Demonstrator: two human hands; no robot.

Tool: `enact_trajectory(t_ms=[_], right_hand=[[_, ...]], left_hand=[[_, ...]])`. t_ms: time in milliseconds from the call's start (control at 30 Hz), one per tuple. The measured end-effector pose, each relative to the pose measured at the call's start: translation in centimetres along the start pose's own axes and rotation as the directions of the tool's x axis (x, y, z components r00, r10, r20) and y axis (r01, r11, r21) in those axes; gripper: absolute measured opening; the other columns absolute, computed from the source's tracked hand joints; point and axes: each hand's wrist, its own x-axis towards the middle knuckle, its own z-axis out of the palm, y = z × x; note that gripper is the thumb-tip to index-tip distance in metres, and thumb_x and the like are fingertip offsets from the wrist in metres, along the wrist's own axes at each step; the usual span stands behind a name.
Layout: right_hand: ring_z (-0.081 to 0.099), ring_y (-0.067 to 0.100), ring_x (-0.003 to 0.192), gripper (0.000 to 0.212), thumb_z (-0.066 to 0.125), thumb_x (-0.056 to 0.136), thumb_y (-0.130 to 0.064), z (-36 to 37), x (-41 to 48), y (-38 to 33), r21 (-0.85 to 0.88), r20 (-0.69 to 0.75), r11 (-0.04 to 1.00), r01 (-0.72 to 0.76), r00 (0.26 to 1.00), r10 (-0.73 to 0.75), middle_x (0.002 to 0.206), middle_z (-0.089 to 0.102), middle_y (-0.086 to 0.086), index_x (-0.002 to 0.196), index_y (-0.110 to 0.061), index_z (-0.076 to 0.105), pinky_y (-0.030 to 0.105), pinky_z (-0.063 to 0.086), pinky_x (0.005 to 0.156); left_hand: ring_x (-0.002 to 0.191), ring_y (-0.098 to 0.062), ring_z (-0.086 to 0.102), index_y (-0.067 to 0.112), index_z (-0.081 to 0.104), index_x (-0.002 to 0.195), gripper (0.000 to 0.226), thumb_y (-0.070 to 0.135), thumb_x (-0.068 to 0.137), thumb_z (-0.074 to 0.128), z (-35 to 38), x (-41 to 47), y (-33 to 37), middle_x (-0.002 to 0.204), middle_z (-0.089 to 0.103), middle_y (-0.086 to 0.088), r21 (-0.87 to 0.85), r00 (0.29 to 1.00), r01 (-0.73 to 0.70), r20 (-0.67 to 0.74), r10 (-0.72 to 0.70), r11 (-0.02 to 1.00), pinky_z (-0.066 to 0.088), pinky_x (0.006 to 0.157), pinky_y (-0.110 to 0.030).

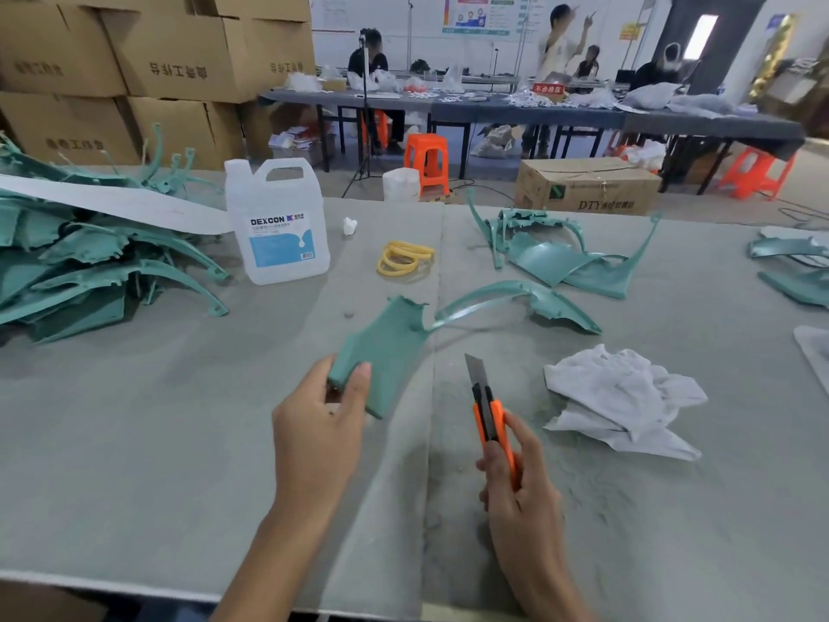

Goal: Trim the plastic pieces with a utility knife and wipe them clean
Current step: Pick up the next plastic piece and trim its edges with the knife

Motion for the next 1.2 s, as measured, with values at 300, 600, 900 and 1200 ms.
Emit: enact_trajectory(t_ms=[300,600,900,1200], right_hand=[[0.069,0.002,0.074,0.045,0.058,0.087,-0.061,2.0,0.8,-0.8,0.102,-0.003,0.995,0.010,1.000,-0.009,0.089,0.070,-0.025,0.131,-0.060,0.051,0.025,0.058,0.070],[0.060,-0.022,0.093,0.047,0.040,0.095,-0.074,1.4,0.0,-1.7,0.000,0.063,0.997,0.074,0.995,-0.074,0.113,0.058,-0.048,0.141,-0.066,0.037,0.002,0.043,0.074],[0.054,-0.023,0.099,0.046,0.043,0.097,-0.062,1.7,0.3,-1.8,-0.090,0.145,0.990,0.112,0.985,-0.098,0.122,0.061,-0.032,0.139,-0.073,0.029,0.000,0.038,0.081],[0.069,0.011,0.087,0.045,0.047,0.098,-0.053,1.6,-0.2,-2.6,-0.283,0.122,0.940,0.189,0.980,-0.160,0.102,0.072,-0.012,0.143,-0.049,0.052,0.034,0.056,0.064]], left_hand=[[0.087,-0.009,0.063,0.022,0.072,0.122,0.031,0.032,0.093,0.067,2.1,-2.6,0.2,0.099,0.076,0.006,0.281,0.954,-0.221,0.261,0.148,0.934,0.038,0.075,-0.015],[0.078,-0.012,0.063,0.033,0.065,0.131,0.043,0.050,0.095,0.049,2.0,-3.3,0.3,0.071,0.064,0.013,0.242,0.939,-0.138,0.340,0.049,0.960,0.039,0.065,-0.012],[0.112,-0.003,0.056,0.026,0.068,0.128,0.030,0.025,0.098,0.061,0.6,-1.4,-1.0,0.118,0.064,0.022,0.297,0.939,-0.216,0.325,0.114,0.930,0.030,0.087,0.005],[0.104,-0.005,0.062,0.027,0.066,0.131,0.032,0.026,0.099,0.060,0.4,-2.4,-3.0,0.121,0.071,0.012,0.298,0.945,-0.166,0.320,0.066,0.940,0.036,0.081,-0.002]])
